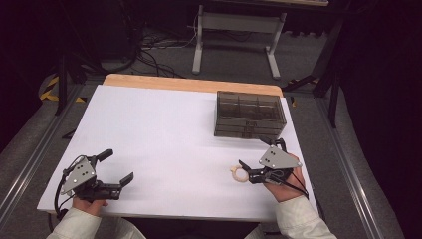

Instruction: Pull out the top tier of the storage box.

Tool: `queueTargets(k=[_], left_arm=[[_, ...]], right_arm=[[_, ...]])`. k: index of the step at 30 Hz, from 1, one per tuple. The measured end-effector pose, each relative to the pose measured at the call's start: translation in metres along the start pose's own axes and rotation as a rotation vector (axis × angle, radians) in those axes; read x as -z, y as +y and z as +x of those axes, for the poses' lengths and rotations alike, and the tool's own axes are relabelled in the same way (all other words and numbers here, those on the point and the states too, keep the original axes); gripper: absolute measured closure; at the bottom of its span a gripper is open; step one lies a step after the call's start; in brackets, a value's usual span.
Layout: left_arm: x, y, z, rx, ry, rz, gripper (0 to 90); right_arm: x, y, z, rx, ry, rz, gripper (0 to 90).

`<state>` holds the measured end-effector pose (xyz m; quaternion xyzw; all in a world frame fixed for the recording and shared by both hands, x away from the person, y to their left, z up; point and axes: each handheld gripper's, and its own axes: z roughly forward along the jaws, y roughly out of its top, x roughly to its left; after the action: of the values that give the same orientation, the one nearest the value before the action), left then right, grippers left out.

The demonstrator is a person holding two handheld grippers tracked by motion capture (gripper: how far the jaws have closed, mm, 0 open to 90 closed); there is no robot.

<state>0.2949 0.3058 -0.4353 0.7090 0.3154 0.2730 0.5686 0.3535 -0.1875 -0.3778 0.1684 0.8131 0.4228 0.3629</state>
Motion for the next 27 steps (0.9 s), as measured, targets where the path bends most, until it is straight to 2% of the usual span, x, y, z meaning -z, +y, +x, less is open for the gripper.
queueTargets(k=[2,3,4,6,16,21,27], left_arm=[[0.000,0.000,0.000,-0.003,-0.005,0.002,0.2],[0.000,0.000,0.000,-0.002,-0.005,0.002,0.2],[0.000,0.000,0.001,-0.002,-0.005,0.003,0.2],[0.000,0.000,0.001,-0.004,-0.006,0.001,0.2],[0.001,0.000,0.001,-0.004,-0.008,0.000,0.2],[0.001,0.000,0.001,-0.002,-0.009,-0.001,0.2],[0.001,0.000,0.001,-0.005,-0.010,-0.002,0.2]], right_arm=[[-0.001,0.002,0.000,0.021,-0.012,0.016,9.3],[-0.002,0.004,0.001,0.050,-0.022,0.038,10.0],[-0.002,0.004,0.001,0.050,-0.022,0.038,10.0],[-0.004,0.008,0.004,0.082,-0.050,0.063,11.5],[-0.009,0.007,0.002,0.182,-0.085,0.106,13.6],[-0.009,0.008,0.003,0.207,-0.112,0.105,14.4],[-0.013,0.008,0.003,0.243,-0.113,0.141,18.6]])
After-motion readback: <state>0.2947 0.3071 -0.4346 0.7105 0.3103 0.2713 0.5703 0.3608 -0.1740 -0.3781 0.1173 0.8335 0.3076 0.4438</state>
